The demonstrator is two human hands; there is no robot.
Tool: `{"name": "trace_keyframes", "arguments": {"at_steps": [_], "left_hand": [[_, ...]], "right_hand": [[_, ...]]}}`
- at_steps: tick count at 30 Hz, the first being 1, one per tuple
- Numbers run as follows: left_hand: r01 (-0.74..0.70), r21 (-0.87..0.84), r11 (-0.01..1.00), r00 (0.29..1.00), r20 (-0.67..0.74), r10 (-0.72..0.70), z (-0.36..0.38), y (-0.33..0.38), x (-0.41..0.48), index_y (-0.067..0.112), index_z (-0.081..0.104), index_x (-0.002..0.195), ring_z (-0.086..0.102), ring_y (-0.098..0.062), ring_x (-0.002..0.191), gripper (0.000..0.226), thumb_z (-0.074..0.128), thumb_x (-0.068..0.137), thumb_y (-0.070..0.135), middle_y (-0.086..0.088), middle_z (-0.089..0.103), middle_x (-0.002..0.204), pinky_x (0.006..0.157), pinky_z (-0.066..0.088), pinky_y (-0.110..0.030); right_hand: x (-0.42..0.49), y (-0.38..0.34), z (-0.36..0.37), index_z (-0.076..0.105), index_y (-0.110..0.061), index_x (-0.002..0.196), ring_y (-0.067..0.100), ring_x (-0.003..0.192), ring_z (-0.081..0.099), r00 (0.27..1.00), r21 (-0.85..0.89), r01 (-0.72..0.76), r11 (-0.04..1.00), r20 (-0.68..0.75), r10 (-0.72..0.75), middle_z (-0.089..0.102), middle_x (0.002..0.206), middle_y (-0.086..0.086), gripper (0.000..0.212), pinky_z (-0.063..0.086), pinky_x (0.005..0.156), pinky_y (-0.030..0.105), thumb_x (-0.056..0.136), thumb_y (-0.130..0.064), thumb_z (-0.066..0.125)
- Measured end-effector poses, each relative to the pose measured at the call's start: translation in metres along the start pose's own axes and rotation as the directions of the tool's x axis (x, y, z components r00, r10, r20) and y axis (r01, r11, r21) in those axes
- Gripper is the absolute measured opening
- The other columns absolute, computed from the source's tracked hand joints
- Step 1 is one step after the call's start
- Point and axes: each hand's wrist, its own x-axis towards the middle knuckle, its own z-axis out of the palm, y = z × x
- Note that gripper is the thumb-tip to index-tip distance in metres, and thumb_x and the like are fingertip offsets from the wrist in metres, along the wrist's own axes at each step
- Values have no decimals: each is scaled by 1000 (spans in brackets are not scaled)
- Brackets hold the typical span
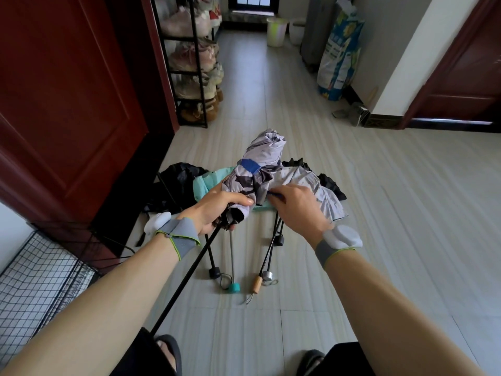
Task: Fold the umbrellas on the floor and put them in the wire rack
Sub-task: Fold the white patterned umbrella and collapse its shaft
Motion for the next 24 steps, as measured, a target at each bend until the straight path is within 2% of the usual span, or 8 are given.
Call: {"name": "trace_keyframes", "arguments": {"at_steps": [3, 7, 9, 12, 14, 18, 20, 24], "left_hand": [[10, 10, 1000, 998, 68, -10, -2, 4, -5, 11, 70, 85, 56, -22, 62, 20, 75, 68, 19, -12, 61, 80, 47, 44, -27], [-58, 31, 998, 989, 142, 53, 0, 10, -11, 12, 64, 68, 52, -16, 45, 9, 67, 76, 12, -4, 59, 57, 44, 38, -23], [-140, -6, 990, 988, 62, 140, 2, 14, -11, 8, 64, 84, 53, -15, 42, 7, 66, 78, 7, -1, 61, 56, 42, 37, -23], [-179, -18, 984, 960, -222, 170, -1, 13, -1, 21, 60, 121, 62, -15, 54, 50, 74, 77, 2, 1, 70, 76, 40, 42, -22], [-171, 35, 985, 940, -292, 174, -2, 7, 4, 32, 59, 127, 62, -19, 60, 60, 74, 78, 1, 0, 71, 85, 41, 43, -24], [-92, 356, 930, 925, -316, 213, 5, -7, 10, 33, 55, 122, 65, -10, 57, 52, 77, 78, 17, 2, 71, 89, 43, 46, -22], [-10, 510, 860, 907, -358, 223, 11, -13, 10, 26, 54, 117, 65, -8, 67, 44, 73, 78, 25, 8, 69, 82, 60, 52, -25], [83, 751, 655, 864, -381, 328, 18, -26, 11, 20, 43, 107, 61, -36, 85, 34, 63, 82, 28, -5, 64, 93, 77, 52, -41]], "right_hand": [[3, -3, 2, 68, -3, 84, 29, 70, 57, 987, 54, -149, 987, -48, 151, 64, 77, 9, 31, 40, 62, 35, 104, -23, 54], [9, -5, -7, 56, -16, 74, 22, 67, 71, 869, 206, -490, 847, 201, 453, 65, 69, 2, 37, 54, 70, 36, 107, -28, 43], [9, -7, -13, 55, -15, 74, 21, 61, 71, 840, 323, -542, 776, 240, 487, 63, 66, 0, 37, 58, 69, 39, 107, -28, 44], [11, -19, -20, 59, -12, 77, 20, 59, 69, 826, 483, -562, 671, 292, 482, 61, 64, 0, 37, 59, 63, 38, 107, -30, 46], [13, -28, -24, 59, -12, 77, 17, 58, 69, 833, 496, -553, 670, 301, 465, 63, 65, 2, 38, 57, 58, 33, 107, -31, 45], [9, -42, -29, 58, -10, 78, 10, 50, 66, 858, 493, -514, 702, 288, 426, 64, 66, 4, 39, 53, 54, 26, 108, -29, 43], [5, -49, -30, 57, -9, 78, 6, 46, 63, 886, 406, -460, 790, 268, 378, 68, 62, 4, 37, 49, 51, 18, 107, -27, 43], [1, -58, -23, 60, -7, 83, 7, 48, 66, 893, 345, -436, 831, 278, 353, 73, 66, 8, 34, 53, 56, 22, 106, -26, 43]]}}
